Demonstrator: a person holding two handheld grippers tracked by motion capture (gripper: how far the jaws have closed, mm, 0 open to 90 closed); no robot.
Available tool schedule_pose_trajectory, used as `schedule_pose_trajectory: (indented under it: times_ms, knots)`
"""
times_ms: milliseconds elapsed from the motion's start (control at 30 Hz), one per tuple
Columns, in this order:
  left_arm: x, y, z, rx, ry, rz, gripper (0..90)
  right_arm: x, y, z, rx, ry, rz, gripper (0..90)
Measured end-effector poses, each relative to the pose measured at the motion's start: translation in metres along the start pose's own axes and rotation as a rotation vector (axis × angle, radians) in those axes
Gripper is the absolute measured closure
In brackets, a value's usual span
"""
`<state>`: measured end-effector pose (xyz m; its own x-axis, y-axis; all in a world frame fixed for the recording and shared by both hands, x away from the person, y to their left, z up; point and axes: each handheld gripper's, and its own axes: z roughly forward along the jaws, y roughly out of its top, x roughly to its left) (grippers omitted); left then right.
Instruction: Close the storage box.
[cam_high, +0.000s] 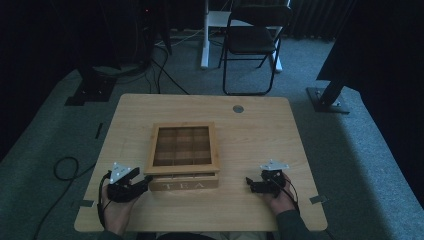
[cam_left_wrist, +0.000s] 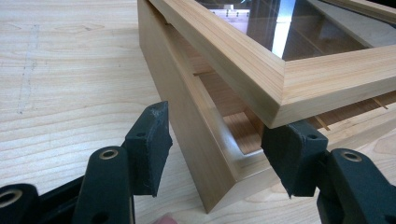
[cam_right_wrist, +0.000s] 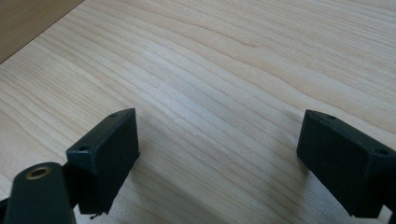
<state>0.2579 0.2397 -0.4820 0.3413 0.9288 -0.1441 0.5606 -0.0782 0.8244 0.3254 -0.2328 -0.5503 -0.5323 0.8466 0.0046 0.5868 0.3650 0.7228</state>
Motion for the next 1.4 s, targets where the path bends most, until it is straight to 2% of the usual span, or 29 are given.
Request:
schedule_pose_trajectory:
  times_ms: [300, 433, 667, 933, 1067, 1100, 1167, 1333, 1400]
  knots:
    - [0.002, -0.010, -0.002, 0.031, -0.007, -0.009, 42.1, 0.000, 0.000, 0.000, 0.000, 0.000, 0.000, 12.3]
    - [0.002, -0.011, -0.003, 0.035, -0.007, -0.004, 42.1, 0.000, 0.000, 0.000, 0.000, 0.000, 0.000, 12.3]
    - [0.002, -0.018, -0.003, 0.071, -0.014, 0.004, 43.1, 0.000, 0.000, 0.000, 0.000, 0.000, 0.000, 12.3]
    - [0.002, -0.020, -0.005, 0.073, -0.018, 0.000, 43.4, 0.000, 0.000, 0.000, 0.000, 0.000, 0.000, 12.3]
    - [0.003, -0.022, -0.009, 0.065, -0.027, -0.016, 43.2, 0.000, 0.000, 0.000, 0.000, 0.000, 0.000, 12.4]
    - [0.006, -0.022, -0.015, 0.028, -0.048, -0.054, 43.2, 0.000, 0.000, 0.000, 0.000, 0.000, 0.000, 12.3]
    - [0.009, -0.022, -0.020, 0.001, -0.040, -0.075, 42.8, 0.000, 0.000, 0.000, -0.001, 0.001, -0.002, 12.4]
    - [0.022, -0.029, -0.030, -0.025, -0.043, -0.159, 42.8, 0.000, 0.000, 0.000, -0.001, 0.001, -0.002, 12.4]
    - [0.026, -0.030, -0.032, -0.035, -0.043, -0.179, 42.8, 0.000, 0.000, 0.000, -0.001, 0.001, -0.002, 12.3]
